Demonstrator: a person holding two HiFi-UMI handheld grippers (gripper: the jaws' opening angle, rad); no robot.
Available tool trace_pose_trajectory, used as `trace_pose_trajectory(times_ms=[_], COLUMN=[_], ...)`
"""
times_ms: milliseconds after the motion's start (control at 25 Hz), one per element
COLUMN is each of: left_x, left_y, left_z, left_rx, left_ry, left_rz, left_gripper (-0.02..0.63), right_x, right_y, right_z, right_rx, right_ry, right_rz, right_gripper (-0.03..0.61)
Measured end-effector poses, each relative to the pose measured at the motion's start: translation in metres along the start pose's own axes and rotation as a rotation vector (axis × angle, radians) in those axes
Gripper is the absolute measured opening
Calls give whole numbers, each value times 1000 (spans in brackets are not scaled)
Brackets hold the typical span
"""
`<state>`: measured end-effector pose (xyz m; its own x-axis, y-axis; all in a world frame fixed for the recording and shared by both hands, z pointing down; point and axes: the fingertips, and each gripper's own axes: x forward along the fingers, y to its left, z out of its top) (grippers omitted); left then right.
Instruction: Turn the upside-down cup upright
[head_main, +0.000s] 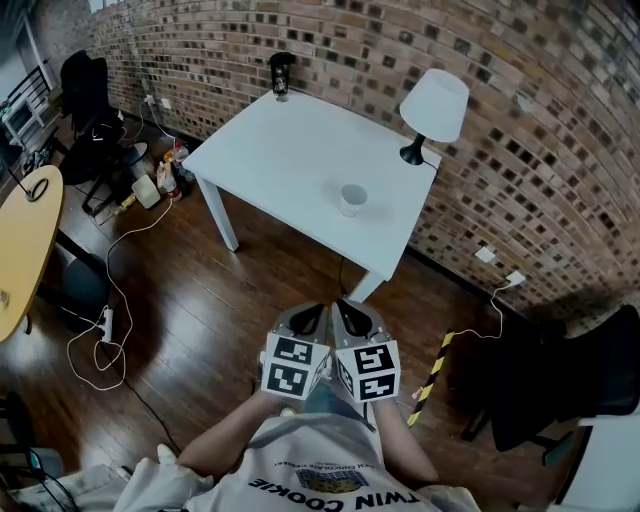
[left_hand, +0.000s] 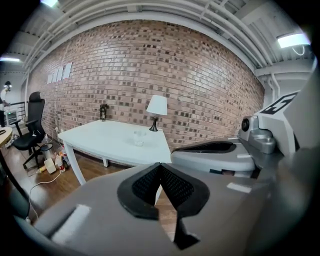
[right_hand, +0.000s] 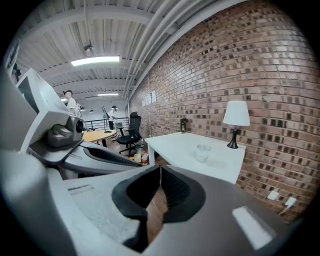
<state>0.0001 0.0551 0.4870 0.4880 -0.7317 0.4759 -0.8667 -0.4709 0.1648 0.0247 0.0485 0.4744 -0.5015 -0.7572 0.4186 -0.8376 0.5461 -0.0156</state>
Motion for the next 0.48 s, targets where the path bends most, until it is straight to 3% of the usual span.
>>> trace_pose_trajectory(times_ms=[480], left_x=[110], left_y=[47], left_z=[72], left_rx=[-14], left_ry=[5], left_rz=[70], left_gripper=[3], right_x=[95], right_y=[-95], right_z=[43], right_rx=[-71], right_ry=[29], right_rz=[63], right_gripper=[11])
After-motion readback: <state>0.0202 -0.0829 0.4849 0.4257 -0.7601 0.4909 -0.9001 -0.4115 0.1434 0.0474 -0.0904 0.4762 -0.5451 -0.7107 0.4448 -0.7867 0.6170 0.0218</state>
